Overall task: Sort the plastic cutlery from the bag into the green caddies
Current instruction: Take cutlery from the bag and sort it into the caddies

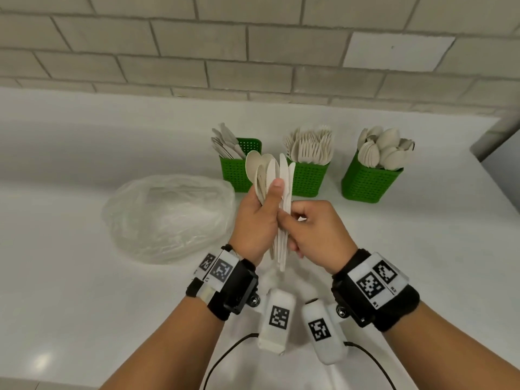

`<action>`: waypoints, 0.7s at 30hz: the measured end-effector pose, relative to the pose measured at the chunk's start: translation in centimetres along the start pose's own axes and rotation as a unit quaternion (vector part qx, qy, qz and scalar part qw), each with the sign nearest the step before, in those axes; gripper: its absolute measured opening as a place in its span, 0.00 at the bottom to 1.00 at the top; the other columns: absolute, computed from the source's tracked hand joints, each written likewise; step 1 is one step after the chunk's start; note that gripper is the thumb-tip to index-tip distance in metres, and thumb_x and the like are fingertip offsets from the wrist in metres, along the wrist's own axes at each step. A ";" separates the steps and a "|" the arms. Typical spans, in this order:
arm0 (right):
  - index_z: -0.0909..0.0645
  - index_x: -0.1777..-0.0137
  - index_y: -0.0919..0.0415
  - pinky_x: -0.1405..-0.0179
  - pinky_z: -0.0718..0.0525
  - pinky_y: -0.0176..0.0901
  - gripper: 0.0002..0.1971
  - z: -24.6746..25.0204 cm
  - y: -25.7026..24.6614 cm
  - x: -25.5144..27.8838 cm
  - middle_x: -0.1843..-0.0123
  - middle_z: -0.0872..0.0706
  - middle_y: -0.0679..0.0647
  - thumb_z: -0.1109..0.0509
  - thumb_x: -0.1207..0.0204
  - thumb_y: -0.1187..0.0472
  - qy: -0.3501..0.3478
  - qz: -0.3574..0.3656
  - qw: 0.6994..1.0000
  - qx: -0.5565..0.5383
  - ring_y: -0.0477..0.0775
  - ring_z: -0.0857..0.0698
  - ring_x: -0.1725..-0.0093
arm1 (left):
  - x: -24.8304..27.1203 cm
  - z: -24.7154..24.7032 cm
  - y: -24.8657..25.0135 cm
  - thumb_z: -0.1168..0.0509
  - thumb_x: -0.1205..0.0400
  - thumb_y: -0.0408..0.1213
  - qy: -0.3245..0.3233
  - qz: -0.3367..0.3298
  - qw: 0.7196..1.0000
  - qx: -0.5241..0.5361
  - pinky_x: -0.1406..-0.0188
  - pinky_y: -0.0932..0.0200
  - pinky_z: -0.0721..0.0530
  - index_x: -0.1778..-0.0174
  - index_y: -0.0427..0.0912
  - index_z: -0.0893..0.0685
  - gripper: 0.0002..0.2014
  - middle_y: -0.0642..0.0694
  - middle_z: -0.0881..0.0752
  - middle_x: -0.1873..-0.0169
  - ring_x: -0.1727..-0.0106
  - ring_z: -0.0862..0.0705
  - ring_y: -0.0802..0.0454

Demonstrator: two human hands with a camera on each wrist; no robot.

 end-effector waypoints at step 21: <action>0.20 0.70 0.63 0.79 0.19 0.37 0.12 -0.9 -4.1 -5.4 0.77 0.14 0.60 0.25 0.25 0.67 0.000 -0.014 0.998 -0.066 0.53 0.17 0.81 | -1.4 5.1 1.0 0.49 0.10 0.45 0.103 -0.046 0.990 -0.088 0.66 0.56 0.20 0.56 0.39 0.20 0.18 0.48 0.17 0.72 0.69 0.18 0.53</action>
Point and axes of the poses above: each hand's wrist, its own x-axis away from the middle knuckle, its own z-axis out of the back of the hand, y = z × x, the point moved 7 cm from there along -x, towards the middle knuckle
